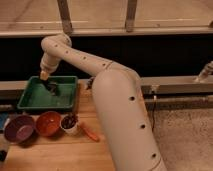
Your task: Wipe tray with brush
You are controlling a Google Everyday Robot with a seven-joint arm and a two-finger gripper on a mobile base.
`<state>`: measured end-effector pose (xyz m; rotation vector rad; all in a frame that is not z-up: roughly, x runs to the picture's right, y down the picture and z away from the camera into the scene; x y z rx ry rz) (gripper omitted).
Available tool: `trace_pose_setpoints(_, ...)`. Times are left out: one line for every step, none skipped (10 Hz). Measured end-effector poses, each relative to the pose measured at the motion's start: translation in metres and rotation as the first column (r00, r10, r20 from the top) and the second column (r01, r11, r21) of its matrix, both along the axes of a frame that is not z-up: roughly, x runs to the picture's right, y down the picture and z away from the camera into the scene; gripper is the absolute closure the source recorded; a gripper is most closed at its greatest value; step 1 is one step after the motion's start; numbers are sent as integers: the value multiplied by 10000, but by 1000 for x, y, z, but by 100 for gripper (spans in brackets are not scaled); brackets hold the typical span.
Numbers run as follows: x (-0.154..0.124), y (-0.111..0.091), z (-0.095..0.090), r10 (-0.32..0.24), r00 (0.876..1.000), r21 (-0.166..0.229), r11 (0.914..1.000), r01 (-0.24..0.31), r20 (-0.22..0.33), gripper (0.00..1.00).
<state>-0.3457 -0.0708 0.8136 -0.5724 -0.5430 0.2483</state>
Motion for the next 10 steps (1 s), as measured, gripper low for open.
trace_pose_setpoints(1, 5, 4, -20, 10000, -93, 10000, 21, 14, 100)
trace_pose_setpoints(1, 7, 4, -29, 10000, -143, 9999, 29, 18, 100)
trace_pose_setpoints(4, 7, 3, 26, 10000, -164, 9999, -26, -24, 100)
trace_pose_setpoints(11, 7, 2, 125, 9998, -108, 9999, -127, -164, 100)
trace_pose_setpoints(18, 3, -2, 238, 9992, 34, 9997, -238, -308, 100)
trace_pose_setpoints(24, -2, -8, 338, 9985, 177, 9993, -331, -428, 100)
trace_pose_setpoints(32, -10, -17, 441, 9974, 357, 9985, -421, -566, 100)
trace_pose_setpoints(42, -18, -24, 582, 9957, 540, 9971, -543, -724, 100)
trace_pose_setpoints(47, -20, -25, 658, 9945, 636, 9961, -608, -810, 100)
trace_pose_setpoints(51, -23, -26, 717, 9934, 711, 9953, -655, -892, 100)
